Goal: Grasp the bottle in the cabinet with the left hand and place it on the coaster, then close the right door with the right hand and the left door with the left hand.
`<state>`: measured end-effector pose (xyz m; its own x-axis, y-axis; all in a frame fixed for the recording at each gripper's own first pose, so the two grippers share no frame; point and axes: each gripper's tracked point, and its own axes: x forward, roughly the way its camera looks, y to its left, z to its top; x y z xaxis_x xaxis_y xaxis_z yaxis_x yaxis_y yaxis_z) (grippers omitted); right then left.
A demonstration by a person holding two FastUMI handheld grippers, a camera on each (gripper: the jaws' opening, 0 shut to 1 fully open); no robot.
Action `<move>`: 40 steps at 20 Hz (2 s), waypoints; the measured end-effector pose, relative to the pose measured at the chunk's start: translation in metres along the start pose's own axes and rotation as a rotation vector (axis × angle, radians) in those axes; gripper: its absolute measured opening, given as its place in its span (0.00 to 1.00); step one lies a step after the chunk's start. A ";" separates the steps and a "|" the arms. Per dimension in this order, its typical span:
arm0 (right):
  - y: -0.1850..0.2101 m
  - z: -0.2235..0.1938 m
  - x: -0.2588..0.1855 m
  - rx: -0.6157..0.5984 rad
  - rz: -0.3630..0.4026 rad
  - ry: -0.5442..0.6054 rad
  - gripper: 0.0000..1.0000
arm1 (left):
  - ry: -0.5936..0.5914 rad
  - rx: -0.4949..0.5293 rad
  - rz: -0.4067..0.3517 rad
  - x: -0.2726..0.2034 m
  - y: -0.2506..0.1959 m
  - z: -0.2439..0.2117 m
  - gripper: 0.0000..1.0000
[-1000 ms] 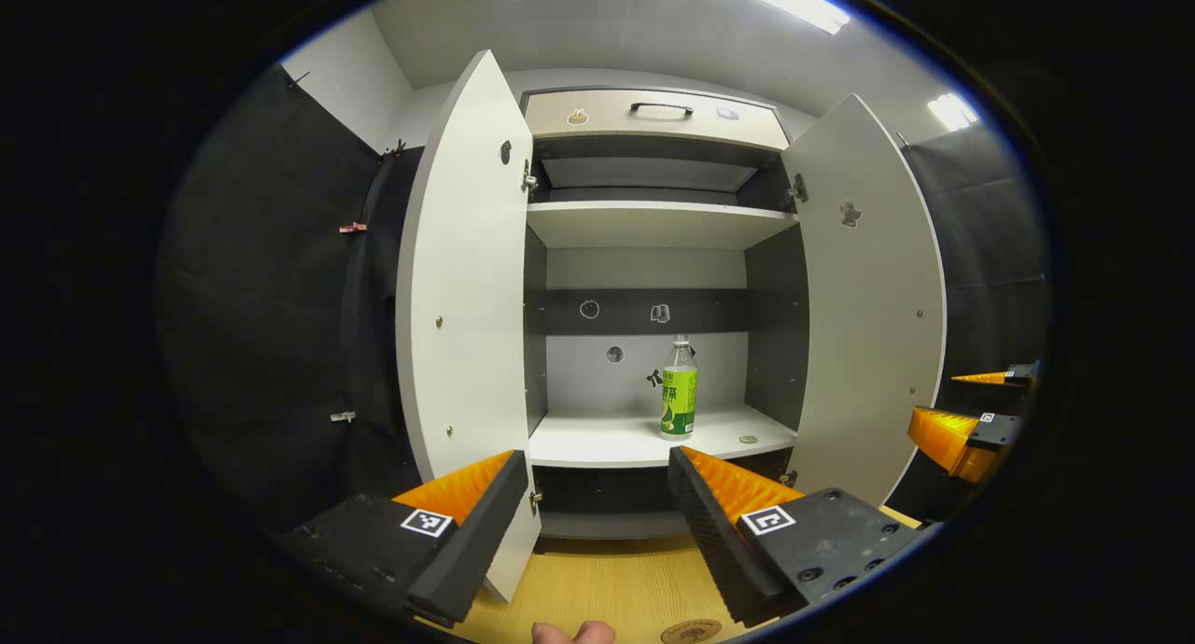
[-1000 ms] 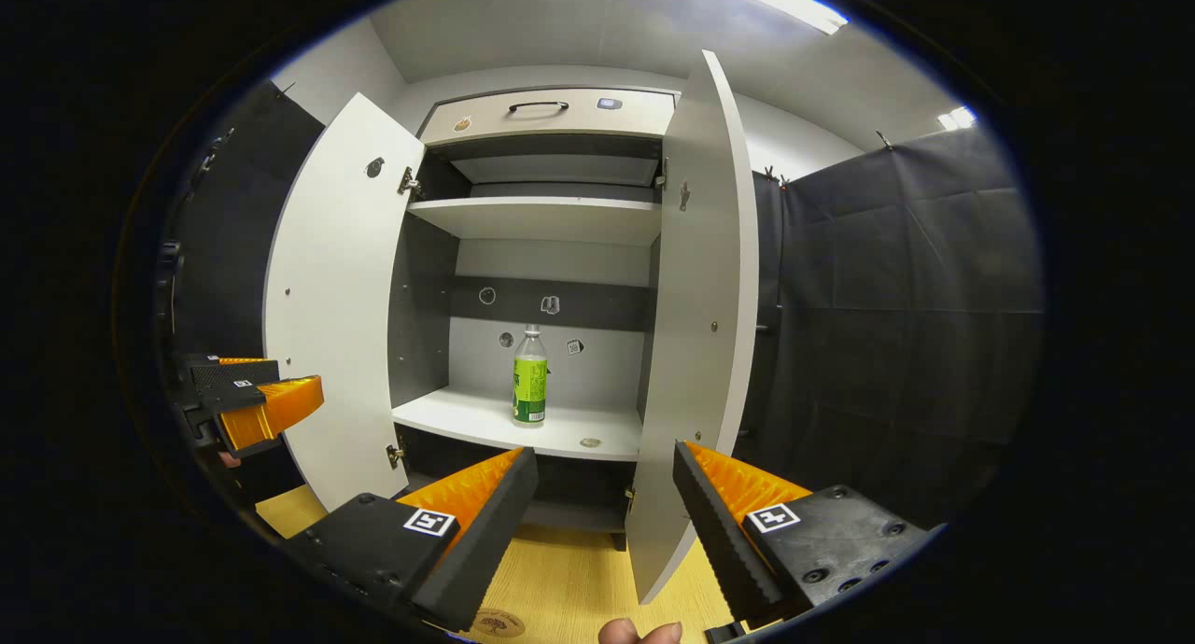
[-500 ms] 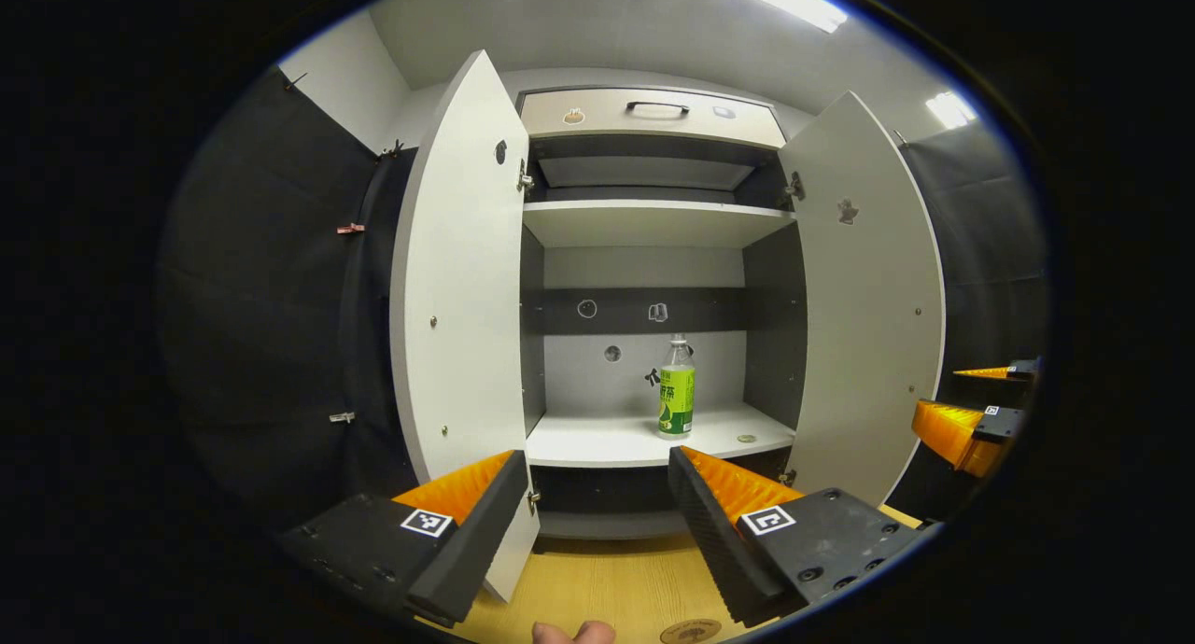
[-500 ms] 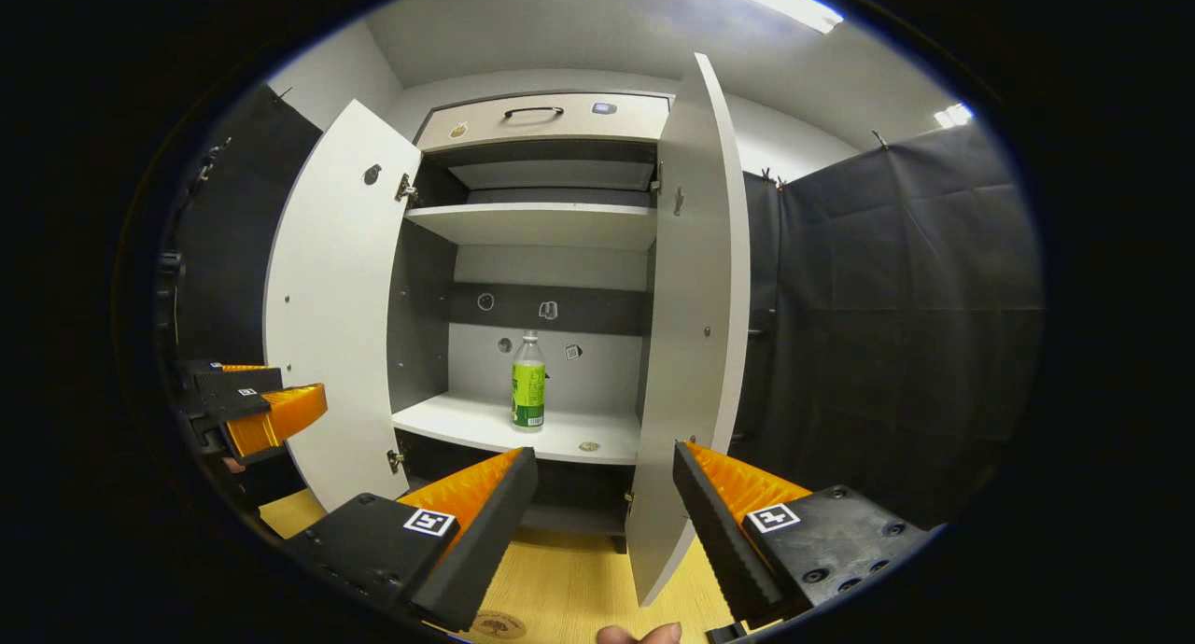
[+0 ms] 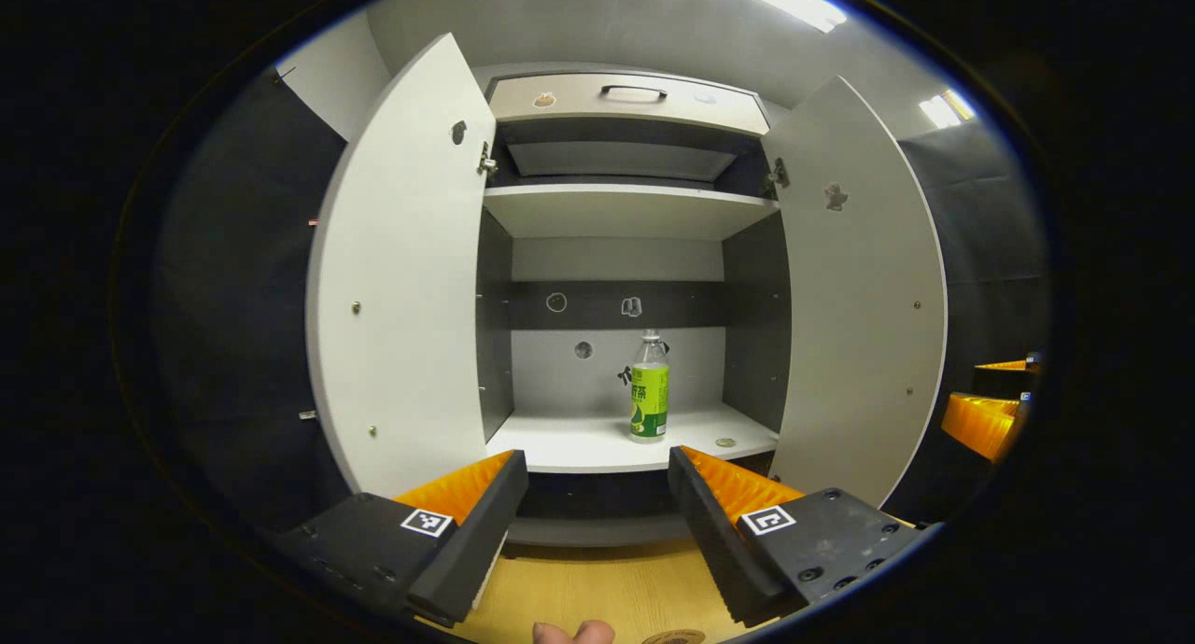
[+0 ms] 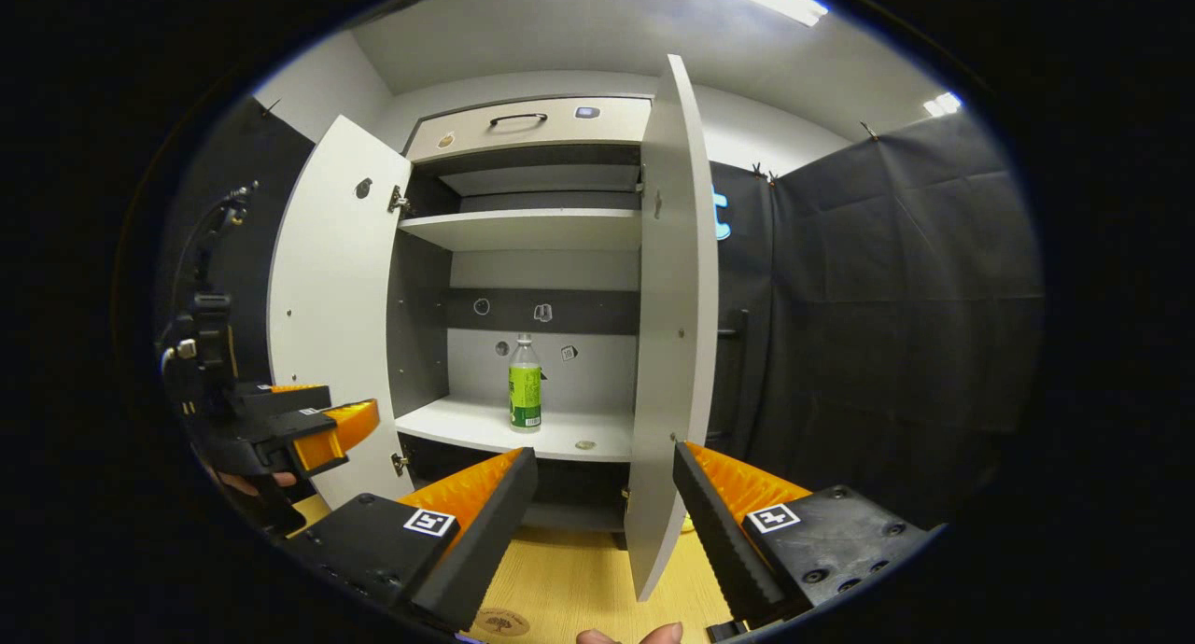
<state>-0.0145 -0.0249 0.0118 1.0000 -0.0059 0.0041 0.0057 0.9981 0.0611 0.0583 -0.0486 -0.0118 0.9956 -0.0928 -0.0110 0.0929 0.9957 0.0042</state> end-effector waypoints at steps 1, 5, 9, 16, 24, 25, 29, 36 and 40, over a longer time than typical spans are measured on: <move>-0.006 -0.001 -0.002 -0.011 -0.011 -0.004 0.97 | 0.002 -0.005 -0.014 0.010 -0.007 -0.002 0.96; -0.033 -0.003 -0.012 -0.037 -0.049 0.003 0.97 | 0.001 -0.032 -0.061 0.059 -0.031 -0.002 0.96; -0.065 -0.007 -0.018 -0.026 -0.098 0.020 0.97 | -0.006 -0.030 -0.085 0.118 -0.049 0.006 0.96; -0.112 -0.009 -0.013 -0.023 -0.168 0.036 0.97 | 0.023 -0.021 -0.058 0.222 -0.059 -0.005 0.96; -0.143 -0.021 0.003 0.006 -0.198 0.073 0.97 | 0.033 -0.013 -0.007 0.307 -0.057 -0.014 0.96; -0.144 -0.022 0.007 0.011 -0.197 0.078 0.94 | 0.035 -0.009 -0.008 0.316 -0.059 -0.016 0.96; -0.150 -0.026 0.014 0.008 -0.207 0.083 0.97 | 0.036 0.022 0.003 0.344 -0.062 -0.021 0.96; -0.164 -0.031 0.013 0.003 -0.245 0.096 0.97 | 0.031 0.013 -0.002 0.355 -0.058 -0.025 0.78; -0.159 -0.028 0.013 0.012 -0.237 0.085 0.97 | 0.008 0.015 -0.020 0.334 -0.054 -0.008 0.77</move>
<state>-0.0020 -0.1818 -0.0255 0.9675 -0.2340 -0.0954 0.2404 0.9686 0.0626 0.3856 -0.1331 -0.0239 0.9934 -0.1128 -0.0192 0.1132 0.9934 0.0191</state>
